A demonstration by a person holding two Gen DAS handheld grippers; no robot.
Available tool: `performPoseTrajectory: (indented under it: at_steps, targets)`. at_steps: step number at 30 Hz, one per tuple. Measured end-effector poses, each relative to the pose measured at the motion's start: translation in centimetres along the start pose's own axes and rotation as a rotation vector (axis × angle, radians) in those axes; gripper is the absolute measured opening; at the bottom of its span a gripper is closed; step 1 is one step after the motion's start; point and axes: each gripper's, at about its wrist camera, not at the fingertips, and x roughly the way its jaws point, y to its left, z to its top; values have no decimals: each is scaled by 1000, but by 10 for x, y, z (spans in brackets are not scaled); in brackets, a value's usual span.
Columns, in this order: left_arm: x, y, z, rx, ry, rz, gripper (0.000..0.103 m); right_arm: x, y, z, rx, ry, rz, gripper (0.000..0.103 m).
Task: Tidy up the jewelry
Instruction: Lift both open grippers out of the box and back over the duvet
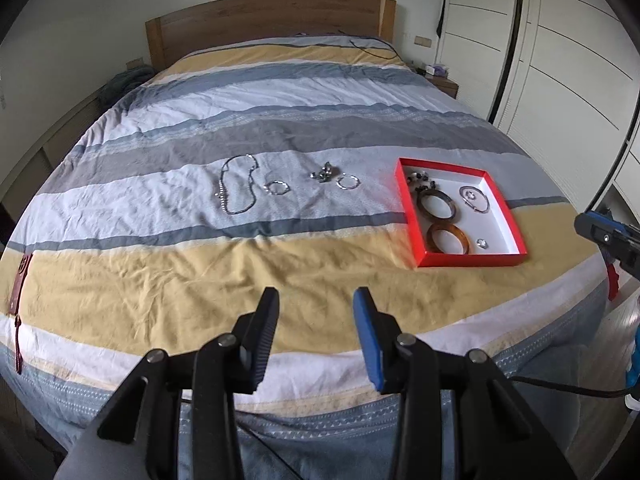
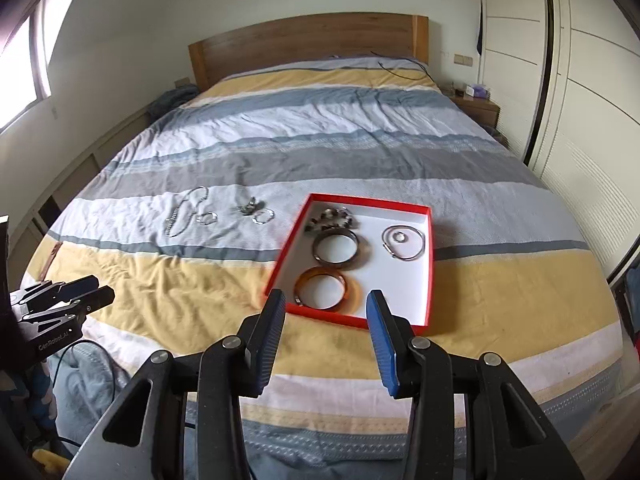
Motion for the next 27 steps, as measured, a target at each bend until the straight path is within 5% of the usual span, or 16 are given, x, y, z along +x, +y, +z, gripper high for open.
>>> performPoseTrajectory:
  at_steps: [16,27]
  targets:
    - [-109,43,-44,-110,-130,124,42,-109,56,-30,-88,-158,76,50]
    - [-152,54,-55,-127,-224,145,46,-135,87,-39,-133,-188,103,51]
